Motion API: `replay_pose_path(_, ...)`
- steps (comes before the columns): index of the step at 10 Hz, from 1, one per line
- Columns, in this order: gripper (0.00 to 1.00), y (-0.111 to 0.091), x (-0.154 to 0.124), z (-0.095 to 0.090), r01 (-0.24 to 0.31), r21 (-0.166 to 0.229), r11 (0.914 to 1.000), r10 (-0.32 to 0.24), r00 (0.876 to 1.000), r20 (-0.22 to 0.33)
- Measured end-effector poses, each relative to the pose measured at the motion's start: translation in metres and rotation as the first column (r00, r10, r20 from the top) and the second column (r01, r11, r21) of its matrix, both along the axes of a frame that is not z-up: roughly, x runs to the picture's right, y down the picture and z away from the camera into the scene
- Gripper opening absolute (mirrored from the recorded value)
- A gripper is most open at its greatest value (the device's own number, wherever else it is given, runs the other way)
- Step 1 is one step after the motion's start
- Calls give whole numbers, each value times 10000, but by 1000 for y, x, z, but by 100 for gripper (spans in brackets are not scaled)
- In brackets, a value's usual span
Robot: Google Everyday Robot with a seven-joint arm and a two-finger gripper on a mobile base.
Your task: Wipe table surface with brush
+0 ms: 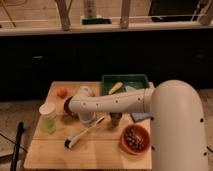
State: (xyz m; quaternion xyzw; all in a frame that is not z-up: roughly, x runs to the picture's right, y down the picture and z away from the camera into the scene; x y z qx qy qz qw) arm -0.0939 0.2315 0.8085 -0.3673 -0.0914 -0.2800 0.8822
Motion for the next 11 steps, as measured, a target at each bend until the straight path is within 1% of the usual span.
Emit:
replay_pose_path(1, 0, 4, -16, -2, 63, -159, 9999, -56, 9989, 460)
replay_pose_path(2, 0, 9, -23, -7, 177, -318, 9993, -153, 9972, 737)
replay_pose_path(3, 0, 16, -26, -14, 277, -498, 9984, -228, 9950, 968)
replay_pose_path(4, 0, 23, -26, -21, 367, -669, 9971, -293, 9936, 1089)
replay_pose_path(5, 0, 27, -17, -27, 462, -821, 9955, -376, 9939, 1034)
replay_pose_path(6, 0, 28, -9, -29, 494, -865, 9950, -415, 9950, 906)
replay_pose_path(7, 0, 26, 7, -30, 496, -852, 9951, -445, 9971, 612)
replay_pose_path(8, 0, 24, 27, -30, 453, -805, 9957, -437, 9988, 209)
replay_pose_path(9, 0, 21, 37, -27, 442, -725, 9964, -446, 9990, -36)
replay_pose_path(11, 0, 8, 49, -14, 427, -462, 9980, -449, 9979, -471)
